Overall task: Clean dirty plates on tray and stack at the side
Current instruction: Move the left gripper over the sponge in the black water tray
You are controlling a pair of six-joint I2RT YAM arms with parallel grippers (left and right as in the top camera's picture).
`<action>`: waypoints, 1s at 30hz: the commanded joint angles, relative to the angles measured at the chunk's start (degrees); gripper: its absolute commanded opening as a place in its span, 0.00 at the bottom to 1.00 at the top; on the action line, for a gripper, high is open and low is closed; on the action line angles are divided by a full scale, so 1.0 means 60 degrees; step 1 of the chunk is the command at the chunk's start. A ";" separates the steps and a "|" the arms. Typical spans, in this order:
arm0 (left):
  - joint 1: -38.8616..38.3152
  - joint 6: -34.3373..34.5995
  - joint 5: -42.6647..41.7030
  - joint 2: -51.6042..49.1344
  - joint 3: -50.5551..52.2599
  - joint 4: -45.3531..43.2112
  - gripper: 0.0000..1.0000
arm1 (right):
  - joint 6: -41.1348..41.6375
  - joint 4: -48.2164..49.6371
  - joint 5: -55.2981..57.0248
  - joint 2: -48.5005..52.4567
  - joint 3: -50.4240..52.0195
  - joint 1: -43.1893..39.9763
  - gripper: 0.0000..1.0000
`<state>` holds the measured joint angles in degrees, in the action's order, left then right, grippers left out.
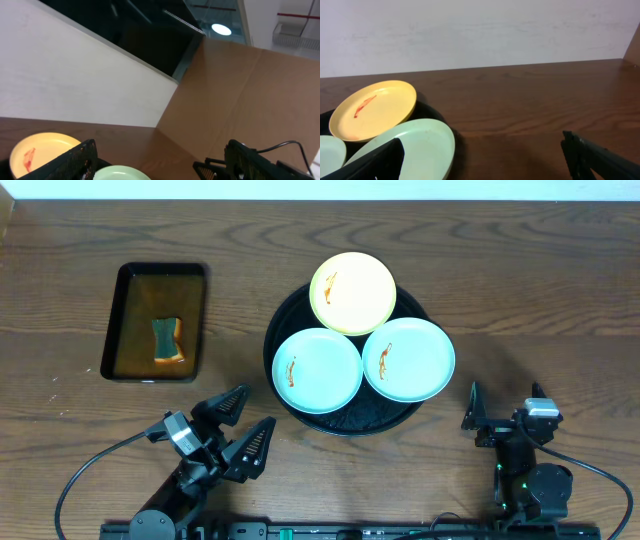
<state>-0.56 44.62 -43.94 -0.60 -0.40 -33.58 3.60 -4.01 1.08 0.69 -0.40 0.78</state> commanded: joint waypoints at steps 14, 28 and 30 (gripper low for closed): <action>0.0000 -0.2856 0.0007 -0.2601 -0.3257 0.2353 0.82 | -0.0080 -0.0029 0.0058 -0.0062 0.0015 -0.0069 0.99; -0.0004 -0.6040 0.5541 -0.8105 -1.1795 1.3580 0.82 | -0.0080 -0.0029 0.0058 -0.0062 0.0015 -0.0069 0.99; 0.0000 -0.6164 0.5541 -0.8222 -1.1825 1.3216 0.82 | -0.0080 -0.0029 0.0058 -0.0062 0.0015 -0.0069 0.99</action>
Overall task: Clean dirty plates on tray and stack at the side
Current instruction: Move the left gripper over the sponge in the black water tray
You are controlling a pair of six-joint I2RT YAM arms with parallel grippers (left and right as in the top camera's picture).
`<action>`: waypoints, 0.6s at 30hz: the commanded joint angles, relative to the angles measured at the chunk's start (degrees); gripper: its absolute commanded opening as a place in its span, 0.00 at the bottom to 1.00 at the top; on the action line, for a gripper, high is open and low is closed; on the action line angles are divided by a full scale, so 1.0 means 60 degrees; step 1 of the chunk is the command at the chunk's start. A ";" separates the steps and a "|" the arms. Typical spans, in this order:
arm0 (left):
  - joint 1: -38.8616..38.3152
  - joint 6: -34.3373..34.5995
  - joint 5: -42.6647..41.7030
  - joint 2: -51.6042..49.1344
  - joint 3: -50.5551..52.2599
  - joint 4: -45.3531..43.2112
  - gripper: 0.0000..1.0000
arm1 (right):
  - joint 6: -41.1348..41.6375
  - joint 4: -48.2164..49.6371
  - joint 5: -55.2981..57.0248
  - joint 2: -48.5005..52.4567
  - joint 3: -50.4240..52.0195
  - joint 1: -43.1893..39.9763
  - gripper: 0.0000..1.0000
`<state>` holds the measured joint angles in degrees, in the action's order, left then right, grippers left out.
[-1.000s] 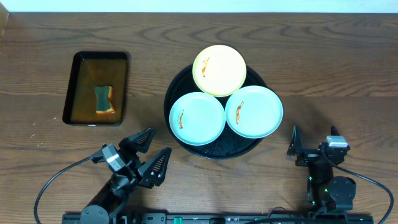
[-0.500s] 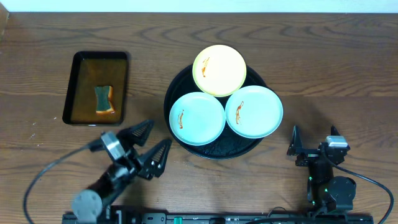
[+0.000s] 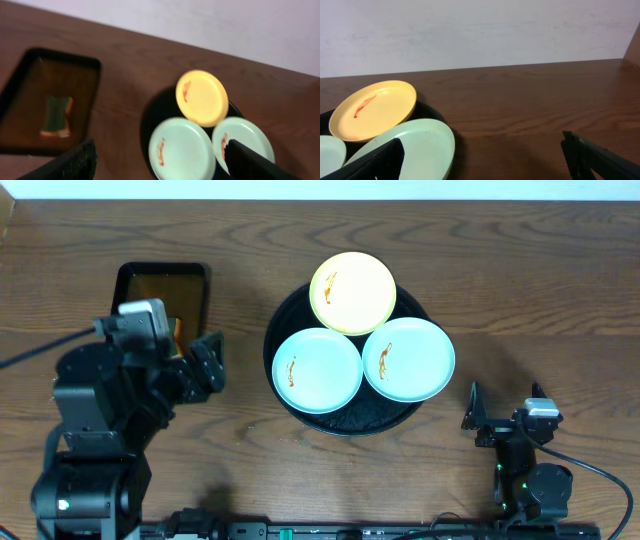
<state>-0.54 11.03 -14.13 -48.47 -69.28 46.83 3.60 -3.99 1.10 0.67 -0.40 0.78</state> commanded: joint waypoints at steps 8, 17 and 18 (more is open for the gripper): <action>0.0379 -0.0936 0.0550 -0.3155 -0.3479 0.2182 0.82 | -0.0080 -0.0033 0.0055 -0.0058 0.0015 -0.0069 0.99; 0.2160 -0.1111 0.1239 -0.8422 -0.7388 0.4641 0.82 | -0.0080 -0.0033 0.0055 -0.0058 0.0015 -0.0069 0.99; 0.2375 -0.0889 0.1169 -0.8721 -0.7388 0.4328 0.82 | -0.0080 -0.0033 0.0055 -0.0058 0.0015 -0.0069 0.99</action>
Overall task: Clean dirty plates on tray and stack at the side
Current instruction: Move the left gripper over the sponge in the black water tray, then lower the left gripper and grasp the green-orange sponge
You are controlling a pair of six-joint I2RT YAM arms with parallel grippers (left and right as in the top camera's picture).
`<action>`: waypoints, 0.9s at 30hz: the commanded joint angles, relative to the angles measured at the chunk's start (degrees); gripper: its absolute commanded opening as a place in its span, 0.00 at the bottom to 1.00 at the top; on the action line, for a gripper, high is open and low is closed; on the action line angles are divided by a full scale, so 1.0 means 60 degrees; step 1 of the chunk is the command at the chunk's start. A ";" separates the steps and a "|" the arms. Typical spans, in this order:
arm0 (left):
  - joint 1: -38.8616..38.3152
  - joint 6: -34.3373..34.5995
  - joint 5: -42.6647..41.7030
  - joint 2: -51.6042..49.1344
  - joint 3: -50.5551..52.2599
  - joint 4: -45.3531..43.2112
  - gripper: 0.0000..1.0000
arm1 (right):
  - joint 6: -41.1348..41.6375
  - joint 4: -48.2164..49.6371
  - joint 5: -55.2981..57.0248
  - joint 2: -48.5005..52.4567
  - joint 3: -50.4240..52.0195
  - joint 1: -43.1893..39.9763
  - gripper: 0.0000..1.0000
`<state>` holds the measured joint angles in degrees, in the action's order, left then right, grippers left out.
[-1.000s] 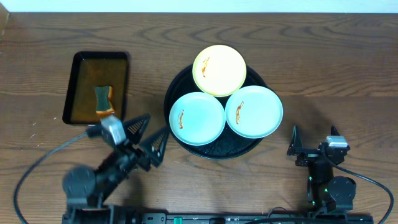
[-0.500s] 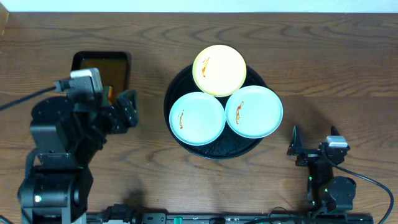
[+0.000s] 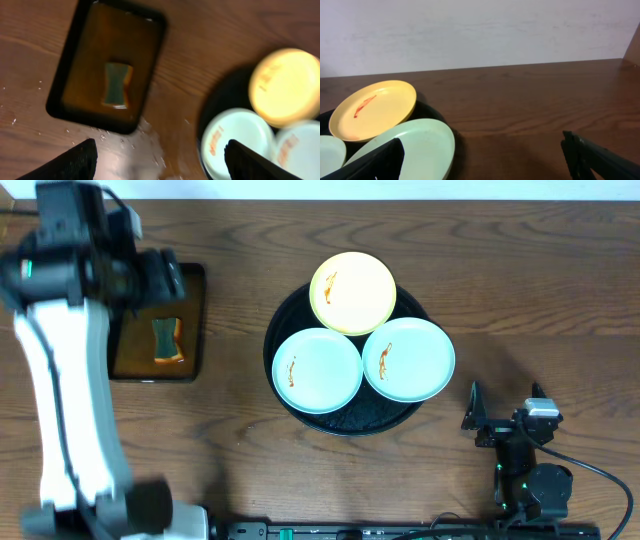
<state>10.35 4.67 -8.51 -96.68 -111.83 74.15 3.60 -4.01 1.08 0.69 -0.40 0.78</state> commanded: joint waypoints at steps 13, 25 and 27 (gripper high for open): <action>0.1475 0.0051 -0.0047 -0.3661 -0.0131 -0.0656 0.82 | -0.0080 -0.0029 0.0058 -0.0062 0.0015 -0.0069 0.99; 0.1603 -0.1162 -0.0433 -0.5508 -0.0131 -0.0525 0.82 | -0.0080 -0.0029 0.0058 -0.0062 0.0015 -0.0069 0.99; 0.1581 -0.1253 -0.0426 -0.5603 -0.0127 -0.0550 0.79 | -0.0080 -0.0029 0.0058 -0.0062 0.0015 -0.0069 0.99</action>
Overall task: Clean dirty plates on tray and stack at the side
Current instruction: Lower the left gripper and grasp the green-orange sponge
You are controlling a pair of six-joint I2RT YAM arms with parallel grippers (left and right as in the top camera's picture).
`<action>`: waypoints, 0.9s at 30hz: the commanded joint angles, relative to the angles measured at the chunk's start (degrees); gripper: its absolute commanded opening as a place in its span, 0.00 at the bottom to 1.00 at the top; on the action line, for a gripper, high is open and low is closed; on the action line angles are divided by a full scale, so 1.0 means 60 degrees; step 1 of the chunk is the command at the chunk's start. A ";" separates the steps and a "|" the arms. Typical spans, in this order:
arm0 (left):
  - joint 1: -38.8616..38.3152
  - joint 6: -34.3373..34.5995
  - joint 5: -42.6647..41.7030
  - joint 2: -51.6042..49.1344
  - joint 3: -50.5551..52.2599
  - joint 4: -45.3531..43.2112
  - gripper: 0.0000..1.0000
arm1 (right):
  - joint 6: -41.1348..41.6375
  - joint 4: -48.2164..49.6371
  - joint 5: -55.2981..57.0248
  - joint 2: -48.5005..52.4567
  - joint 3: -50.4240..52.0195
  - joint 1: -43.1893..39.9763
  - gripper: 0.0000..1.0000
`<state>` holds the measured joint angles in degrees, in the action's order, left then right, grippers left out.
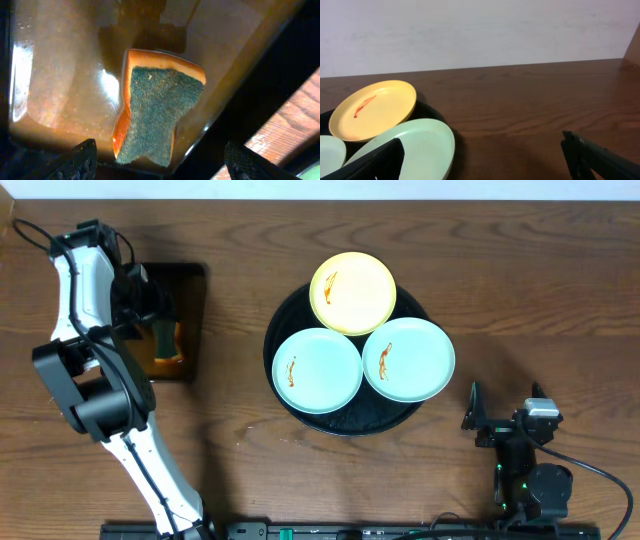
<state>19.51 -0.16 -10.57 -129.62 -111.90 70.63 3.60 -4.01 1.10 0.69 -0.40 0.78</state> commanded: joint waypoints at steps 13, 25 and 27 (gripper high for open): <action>0.0051 -0.0980 -0.0022 -0.0441 0.1035 -0.1180 0.72 | -0.0080 -0.0029 0.0055 -0.0062 0.0015 -0.0069 0.99; 0.0051 -0.0962 0.0353 -0.0441 0.2211 -0.2160 0.36 | -0.0080 -0.0029 0.0055 -0.0062 0.0015 -0.0069 0.99; 0.0055 -0.0962 0.0379 -0.0433 0.2189 -0.2157 0.27 | -0.0080 -0.0029 0.0055 -0.0062 0.0015 -0.0069 0.99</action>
<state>19.51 -5.61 -9.32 -130.58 -100.73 57.71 3.60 -3.99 1.10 0.69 -0.40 0.78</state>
